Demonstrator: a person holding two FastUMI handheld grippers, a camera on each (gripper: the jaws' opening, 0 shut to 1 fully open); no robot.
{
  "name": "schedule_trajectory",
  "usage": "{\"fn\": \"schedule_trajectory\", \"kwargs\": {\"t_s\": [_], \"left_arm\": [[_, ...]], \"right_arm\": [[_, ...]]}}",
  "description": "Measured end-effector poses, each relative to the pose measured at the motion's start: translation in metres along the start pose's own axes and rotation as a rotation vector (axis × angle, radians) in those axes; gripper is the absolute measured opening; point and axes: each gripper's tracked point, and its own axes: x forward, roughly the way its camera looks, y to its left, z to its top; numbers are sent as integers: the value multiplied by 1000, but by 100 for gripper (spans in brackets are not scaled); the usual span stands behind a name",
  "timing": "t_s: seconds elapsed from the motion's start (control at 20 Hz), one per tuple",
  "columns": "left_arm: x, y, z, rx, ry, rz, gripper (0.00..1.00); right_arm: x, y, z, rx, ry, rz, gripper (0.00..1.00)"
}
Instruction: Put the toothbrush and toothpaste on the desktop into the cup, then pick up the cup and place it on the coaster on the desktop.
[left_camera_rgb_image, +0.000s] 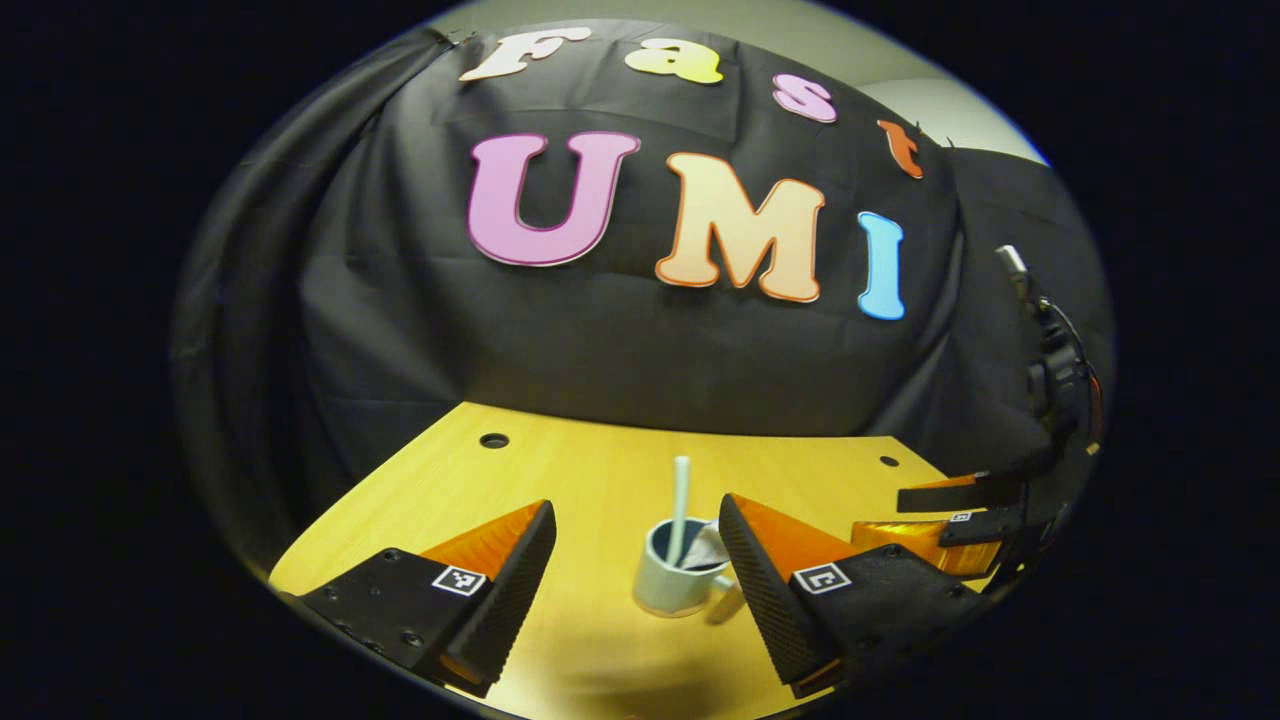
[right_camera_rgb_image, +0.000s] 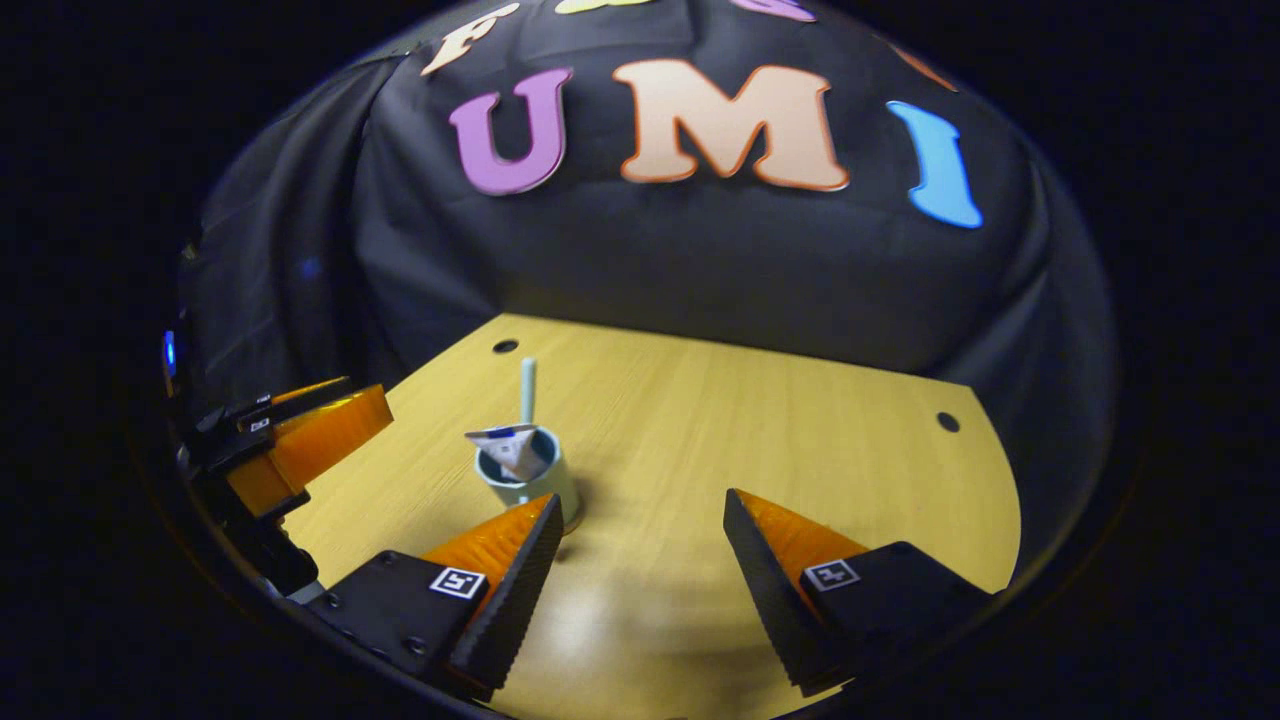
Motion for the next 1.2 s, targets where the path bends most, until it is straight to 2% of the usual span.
{"fn": "schedule_trajectory", "kwargs": {"t_s": [0.05,0.15,0.25,0.4,0.65,0.75,0.85,0.9,1.2], "left_arm": [[-3,-11,8,15,-23,19,95],[-10,-34,28,40,-97,49,95],[-18,-55,46,66,-152,67,94],[-30,-84,62,59,-184,34,94],[-38,-108,92,93,-233,-36,95],[-40,-106,102,102,-249,-44,94],[-41,-109,108,90,-266,-61,94],[-41,-110,108,88,-266,-68,94],[-46,-106,112,87,-274,-90,94]], "right_arm": [[-20,-17,15,9,-78,-22,99],[-58,-49,35,24,-205,-62,99],[-79,-66,43,34,-291,-59,99],[-98,-78,50,73,-326,-66,98],[-136,-103,92,109,-441,-161,99],[-145,-112,101,95,-478,-208,98],[-152,-110,103,99,-485,-217,96],[-153,-114,105,101,-490,-229,98],[-164,-117,111,106,-509,-265,98]]}}
